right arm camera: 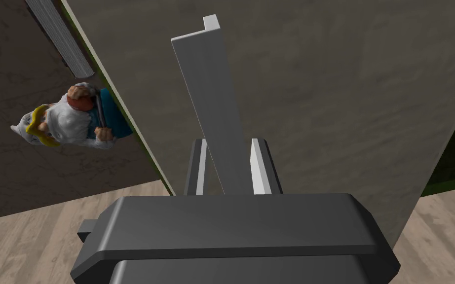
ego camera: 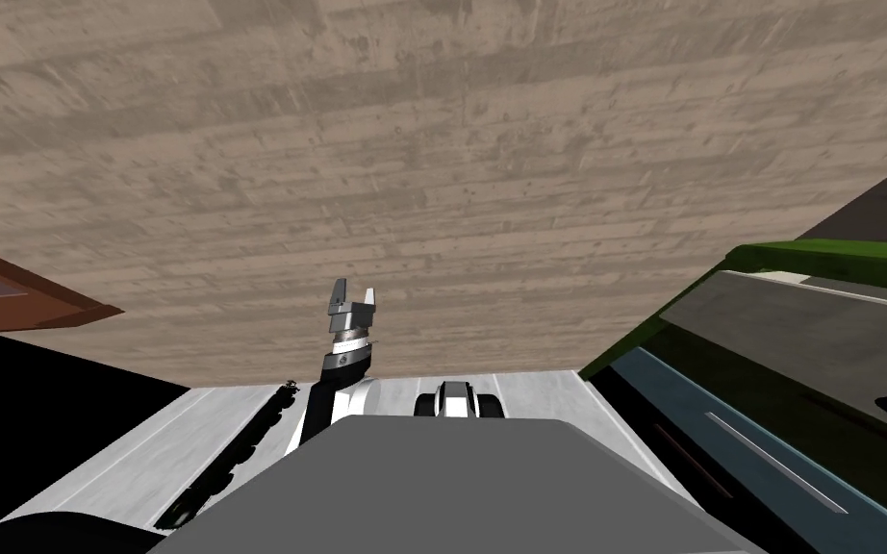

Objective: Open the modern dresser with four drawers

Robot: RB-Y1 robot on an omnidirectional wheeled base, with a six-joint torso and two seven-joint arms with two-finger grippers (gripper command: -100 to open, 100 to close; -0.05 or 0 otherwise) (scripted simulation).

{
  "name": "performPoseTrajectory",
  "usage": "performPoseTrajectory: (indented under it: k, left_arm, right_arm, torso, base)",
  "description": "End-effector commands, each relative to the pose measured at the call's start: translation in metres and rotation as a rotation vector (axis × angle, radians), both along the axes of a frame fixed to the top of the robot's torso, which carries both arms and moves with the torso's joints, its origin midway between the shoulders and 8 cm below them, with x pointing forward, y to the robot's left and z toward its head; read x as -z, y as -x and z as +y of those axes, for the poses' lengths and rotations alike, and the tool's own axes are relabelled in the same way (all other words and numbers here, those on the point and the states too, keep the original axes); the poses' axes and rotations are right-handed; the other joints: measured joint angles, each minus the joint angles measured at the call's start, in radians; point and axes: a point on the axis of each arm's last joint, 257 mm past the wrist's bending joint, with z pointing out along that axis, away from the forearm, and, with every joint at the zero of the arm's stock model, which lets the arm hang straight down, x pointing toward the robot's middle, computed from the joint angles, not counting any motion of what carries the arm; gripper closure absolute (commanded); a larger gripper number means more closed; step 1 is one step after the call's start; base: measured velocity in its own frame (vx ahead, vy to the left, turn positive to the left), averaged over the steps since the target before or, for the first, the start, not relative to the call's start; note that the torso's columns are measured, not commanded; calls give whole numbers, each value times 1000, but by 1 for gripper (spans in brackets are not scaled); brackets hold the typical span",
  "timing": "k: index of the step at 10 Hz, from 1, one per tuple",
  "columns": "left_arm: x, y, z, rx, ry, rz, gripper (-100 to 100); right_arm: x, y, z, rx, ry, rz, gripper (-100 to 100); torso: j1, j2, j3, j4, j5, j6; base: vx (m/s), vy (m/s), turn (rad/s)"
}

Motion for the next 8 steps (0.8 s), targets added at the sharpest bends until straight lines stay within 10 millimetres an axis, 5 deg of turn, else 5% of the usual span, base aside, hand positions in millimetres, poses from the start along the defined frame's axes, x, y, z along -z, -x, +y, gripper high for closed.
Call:
performPoseTrajectory:
  k: [1,2,4,8]
  left_arm:
    - [0,0,0,0,0,0,0]
    - [0,0,0,0,0,0,0]
    - [0,0,0,0,0,0,0]
    - [0,0,0,0,0,0,0]
  right_arm:
    - [0,-9,3,-36,-1,-2,100]
    - [-13,-11,-2,-40,1,-1,-100]
    - [-24,-13,-5,-51,0,-1,-100]
    - [-46,-19,-10,-75,1,-2,-100]
  torso:
    - [3,0,0,0,-1,1]
    - [3,2,2,0,0,0]
    - [-9,3,2,1,-2,-2]
    - [4,1,0,0,2,-2]
  base:
    - [87,227,-163]
    - [67,125,-107]
    - [47,-3,-53]
    - [39,7,-59]
